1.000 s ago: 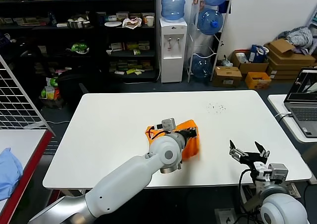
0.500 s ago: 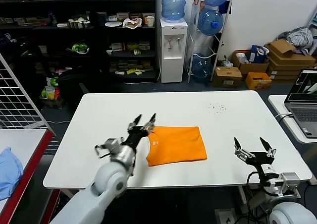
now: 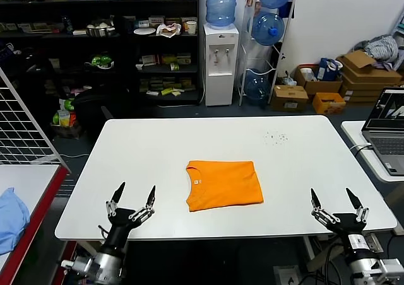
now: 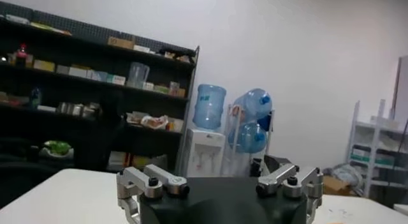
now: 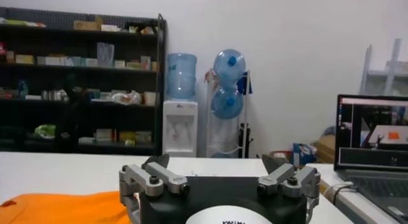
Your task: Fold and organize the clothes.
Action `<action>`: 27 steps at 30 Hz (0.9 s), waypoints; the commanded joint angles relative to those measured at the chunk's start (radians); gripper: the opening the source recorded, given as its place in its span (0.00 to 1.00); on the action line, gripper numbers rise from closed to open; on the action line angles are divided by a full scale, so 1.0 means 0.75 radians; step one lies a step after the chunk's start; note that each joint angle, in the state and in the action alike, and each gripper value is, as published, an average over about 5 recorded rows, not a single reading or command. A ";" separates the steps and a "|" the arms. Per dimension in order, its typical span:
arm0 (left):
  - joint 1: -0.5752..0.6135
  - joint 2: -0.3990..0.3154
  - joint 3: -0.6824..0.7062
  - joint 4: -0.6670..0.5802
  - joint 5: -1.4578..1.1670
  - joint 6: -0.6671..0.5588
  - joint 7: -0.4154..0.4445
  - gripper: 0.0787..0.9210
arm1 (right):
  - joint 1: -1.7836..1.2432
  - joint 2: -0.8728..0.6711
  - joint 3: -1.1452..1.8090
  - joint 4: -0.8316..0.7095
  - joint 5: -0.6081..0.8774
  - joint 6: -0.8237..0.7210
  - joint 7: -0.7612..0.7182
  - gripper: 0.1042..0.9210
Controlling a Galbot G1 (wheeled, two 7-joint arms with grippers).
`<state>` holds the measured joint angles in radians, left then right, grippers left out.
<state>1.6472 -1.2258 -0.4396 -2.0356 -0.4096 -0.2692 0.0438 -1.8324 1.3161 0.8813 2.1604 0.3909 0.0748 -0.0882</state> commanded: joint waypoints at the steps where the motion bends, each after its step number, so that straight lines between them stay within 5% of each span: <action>1: 0.324 -0.180 -0.213 -0.084 0.168 -0.134 0.158 1.00 | -0.102 0.280 -0.010 -0.008 -0.223 0.303 -0.137 1.00; 27: 0.367 -0.188 -0.230 -0.062 0.143 -0.145 0.137 1.00 | -0.142 0.374 -0.010 -0.040 -0.281 0.401 -0.187 1.00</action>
<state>1.8956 -1.3559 -0.5960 -2.0750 -0.3052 -0.3687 0.1392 -1.9278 1.5699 0.8738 2.1292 0.1948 0.3475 -0.2168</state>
